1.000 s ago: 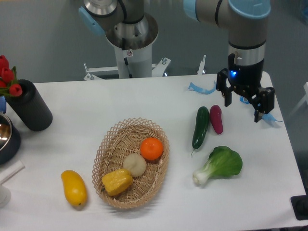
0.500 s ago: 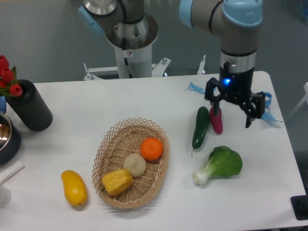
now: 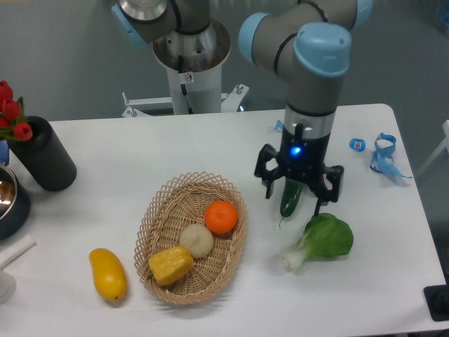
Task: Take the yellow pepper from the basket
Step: 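Move the open gripper over the wicker basket beside the orange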
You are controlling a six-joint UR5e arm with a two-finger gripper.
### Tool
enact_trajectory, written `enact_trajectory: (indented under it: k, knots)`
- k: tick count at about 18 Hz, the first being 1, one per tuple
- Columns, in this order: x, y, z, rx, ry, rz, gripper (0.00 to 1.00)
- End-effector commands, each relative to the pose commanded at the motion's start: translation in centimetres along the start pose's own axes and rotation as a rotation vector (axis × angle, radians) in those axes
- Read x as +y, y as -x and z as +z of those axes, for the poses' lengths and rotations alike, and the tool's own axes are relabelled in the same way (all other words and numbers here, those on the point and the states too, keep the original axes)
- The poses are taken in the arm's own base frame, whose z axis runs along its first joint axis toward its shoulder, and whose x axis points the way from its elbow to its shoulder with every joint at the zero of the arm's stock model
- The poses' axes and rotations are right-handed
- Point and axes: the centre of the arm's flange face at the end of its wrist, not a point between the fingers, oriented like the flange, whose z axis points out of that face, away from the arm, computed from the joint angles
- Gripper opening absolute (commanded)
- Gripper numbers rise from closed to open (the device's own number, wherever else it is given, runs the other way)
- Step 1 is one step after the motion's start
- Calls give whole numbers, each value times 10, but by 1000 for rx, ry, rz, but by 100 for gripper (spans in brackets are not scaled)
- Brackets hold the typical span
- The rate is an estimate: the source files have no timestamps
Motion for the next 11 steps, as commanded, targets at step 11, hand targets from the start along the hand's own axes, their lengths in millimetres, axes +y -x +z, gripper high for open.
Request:
enact_trajectory:
  k: [11]
  knots:
    - [-32,-52,19,41,-10,123,100]
